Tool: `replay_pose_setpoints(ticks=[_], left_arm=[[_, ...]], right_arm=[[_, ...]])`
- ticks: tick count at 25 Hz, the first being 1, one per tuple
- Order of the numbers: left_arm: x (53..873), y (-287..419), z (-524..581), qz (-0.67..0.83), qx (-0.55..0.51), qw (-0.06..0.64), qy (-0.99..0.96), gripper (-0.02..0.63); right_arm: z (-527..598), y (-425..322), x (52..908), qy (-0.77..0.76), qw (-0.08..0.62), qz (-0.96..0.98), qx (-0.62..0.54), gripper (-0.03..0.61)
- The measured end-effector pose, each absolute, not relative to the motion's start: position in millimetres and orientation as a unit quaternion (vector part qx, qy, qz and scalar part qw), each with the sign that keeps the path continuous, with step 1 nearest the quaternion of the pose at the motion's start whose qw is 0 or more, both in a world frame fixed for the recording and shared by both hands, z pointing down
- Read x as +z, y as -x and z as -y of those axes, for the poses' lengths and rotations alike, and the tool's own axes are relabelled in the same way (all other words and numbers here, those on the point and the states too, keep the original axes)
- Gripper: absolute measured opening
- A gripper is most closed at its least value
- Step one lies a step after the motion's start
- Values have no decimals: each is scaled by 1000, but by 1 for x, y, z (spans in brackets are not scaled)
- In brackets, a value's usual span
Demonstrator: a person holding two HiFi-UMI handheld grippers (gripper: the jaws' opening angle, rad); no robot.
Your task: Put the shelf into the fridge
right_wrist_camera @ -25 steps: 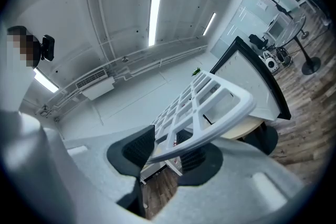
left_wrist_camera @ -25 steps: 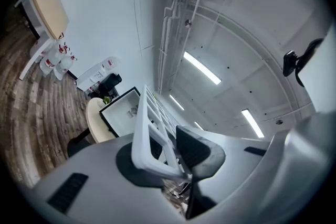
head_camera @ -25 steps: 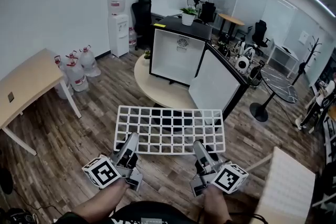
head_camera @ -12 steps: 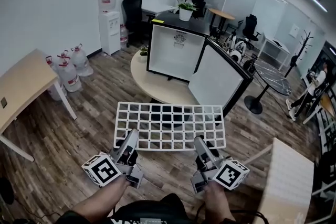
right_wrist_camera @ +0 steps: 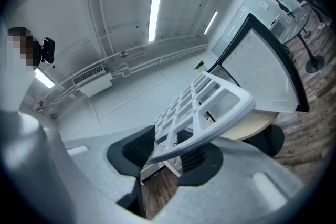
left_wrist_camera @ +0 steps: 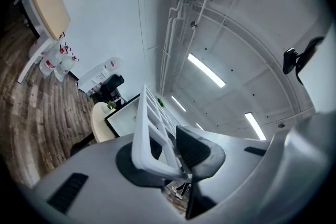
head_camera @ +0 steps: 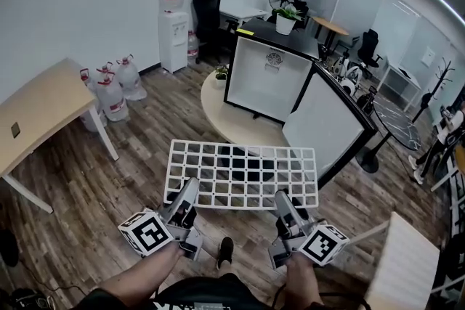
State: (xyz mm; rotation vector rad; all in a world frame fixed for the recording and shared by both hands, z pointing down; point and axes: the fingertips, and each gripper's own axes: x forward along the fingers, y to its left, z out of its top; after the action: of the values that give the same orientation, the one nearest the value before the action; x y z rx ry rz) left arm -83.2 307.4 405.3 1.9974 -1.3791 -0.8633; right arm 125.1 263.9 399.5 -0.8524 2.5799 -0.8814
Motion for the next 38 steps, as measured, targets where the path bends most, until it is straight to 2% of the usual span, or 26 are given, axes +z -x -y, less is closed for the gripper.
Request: replay_pose_setpoints(ticks=[14,27,38], left_arm=[[396,107,-153,536,-316,279,-731,86],[389,88,-30,539,-299,289,-732,86],[391,78,27,544,-303,281,-730,86]], right_arm=[[-101,-98,392,270,138,-899,-315,127],[22,-116,390,269,140,-895,-326,127],[82,-127,391,259,137,-901,-320,127]])
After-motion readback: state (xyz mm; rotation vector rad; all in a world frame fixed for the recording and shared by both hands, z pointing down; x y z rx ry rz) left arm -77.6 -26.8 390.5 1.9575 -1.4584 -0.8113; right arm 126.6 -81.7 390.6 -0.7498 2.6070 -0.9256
